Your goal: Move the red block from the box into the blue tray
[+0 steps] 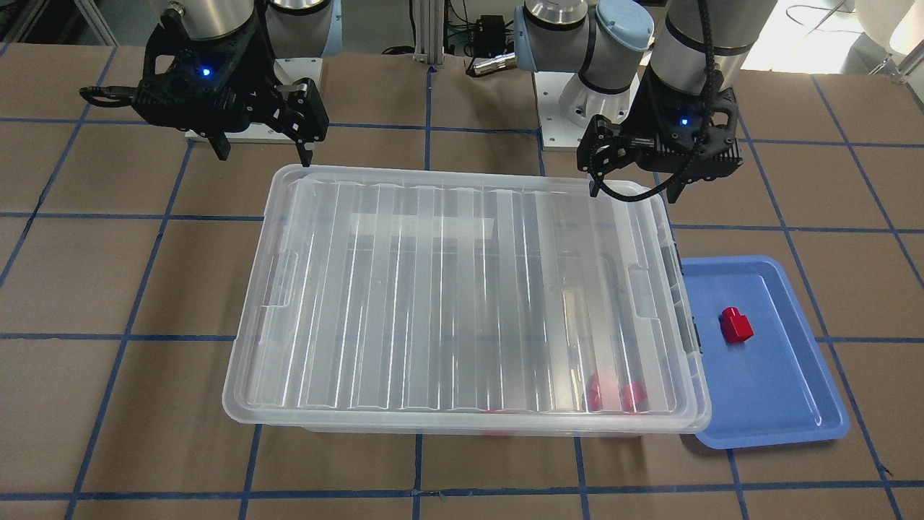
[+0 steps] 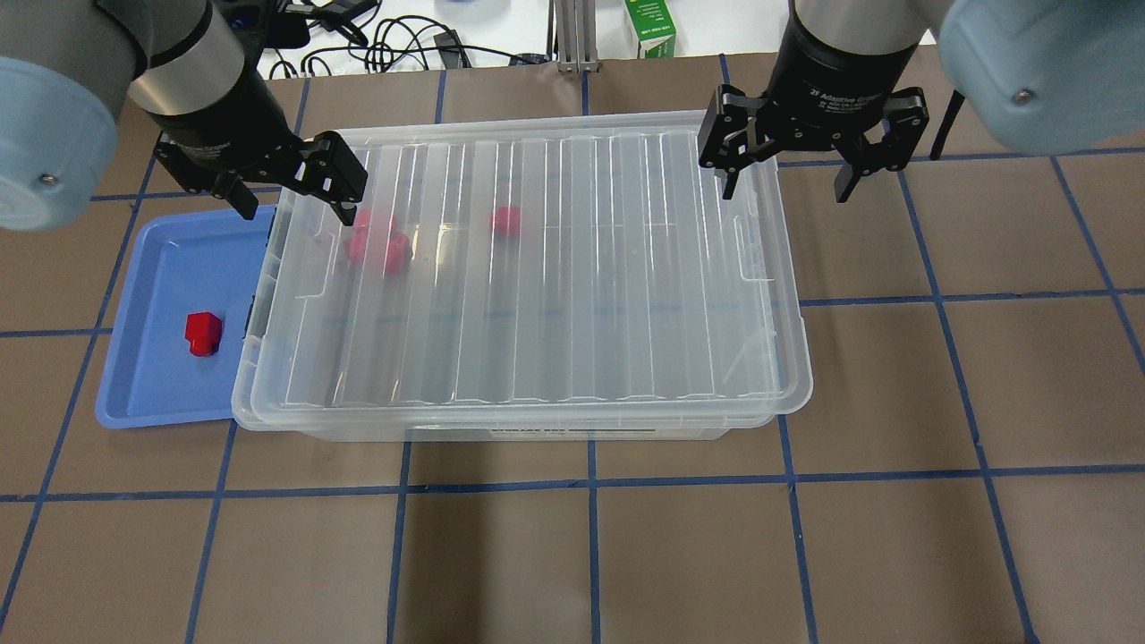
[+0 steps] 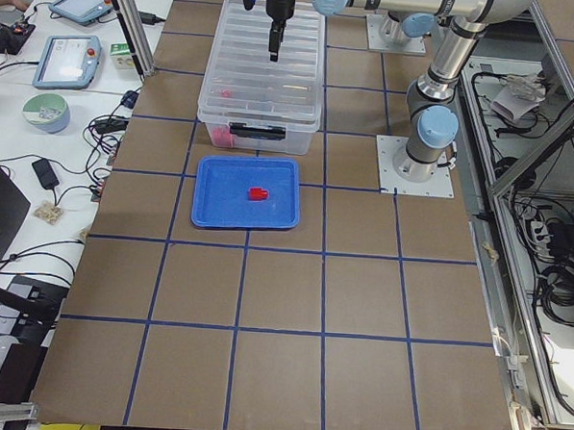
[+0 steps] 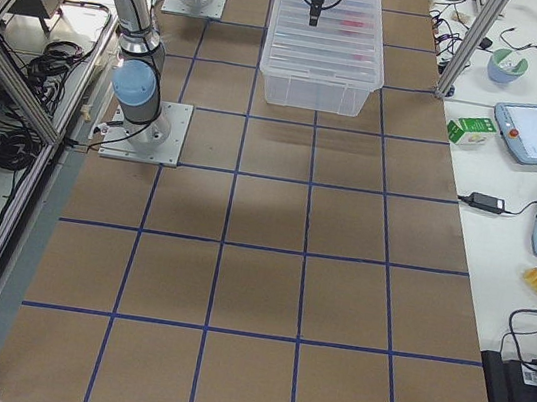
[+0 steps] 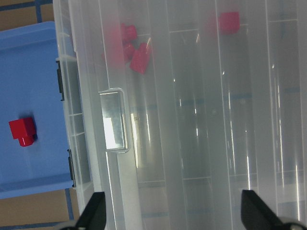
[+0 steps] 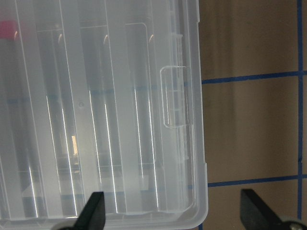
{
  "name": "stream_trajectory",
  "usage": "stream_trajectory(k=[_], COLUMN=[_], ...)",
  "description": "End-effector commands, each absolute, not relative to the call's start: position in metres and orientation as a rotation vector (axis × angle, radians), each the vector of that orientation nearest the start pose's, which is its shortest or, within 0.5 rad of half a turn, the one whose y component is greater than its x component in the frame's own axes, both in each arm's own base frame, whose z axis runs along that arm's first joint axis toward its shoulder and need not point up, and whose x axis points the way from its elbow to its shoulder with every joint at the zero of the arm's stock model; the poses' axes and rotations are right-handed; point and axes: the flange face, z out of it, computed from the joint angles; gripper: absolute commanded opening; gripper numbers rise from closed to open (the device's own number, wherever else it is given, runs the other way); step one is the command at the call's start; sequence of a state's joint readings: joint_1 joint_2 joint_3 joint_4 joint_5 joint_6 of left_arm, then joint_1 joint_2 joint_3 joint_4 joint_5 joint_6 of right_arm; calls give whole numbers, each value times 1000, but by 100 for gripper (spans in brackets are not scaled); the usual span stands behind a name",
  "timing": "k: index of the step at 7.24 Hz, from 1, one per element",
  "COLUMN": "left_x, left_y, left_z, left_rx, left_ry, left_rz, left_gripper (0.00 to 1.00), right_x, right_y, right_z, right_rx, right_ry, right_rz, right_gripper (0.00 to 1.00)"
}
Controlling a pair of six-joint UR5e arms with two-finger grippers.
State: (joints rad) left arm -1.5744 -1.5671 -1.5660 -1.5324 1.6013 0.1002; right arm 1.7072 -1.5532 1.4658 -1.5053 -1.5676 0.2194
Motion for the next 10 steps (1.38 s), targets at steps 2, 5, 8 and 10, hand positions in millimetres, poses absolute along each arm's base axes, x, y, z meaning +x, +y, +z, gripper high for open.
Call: stream_trajectory(k=[2,5,8,10], left_x=[-130,-131,-131,-130], left_y=[-496,-496,-495,-497], left_z=[507,509,507,505], left_rx=[154,151,151,134], left_ry=[3103,3104,3104,3086], left_rz=[-64,-74,-79,-56], left_gripper=[100,100,100,100], right_x=[201,201,201,201], right_y=[-477,-477,-477,-477], right_z=[525,524,524,523], right_rx=[132,134,132,137], right_ry=[3125,3122,3124,3124], right_rz=[-35,-32,-30,-28], right_gripper=[100,100,100,100])
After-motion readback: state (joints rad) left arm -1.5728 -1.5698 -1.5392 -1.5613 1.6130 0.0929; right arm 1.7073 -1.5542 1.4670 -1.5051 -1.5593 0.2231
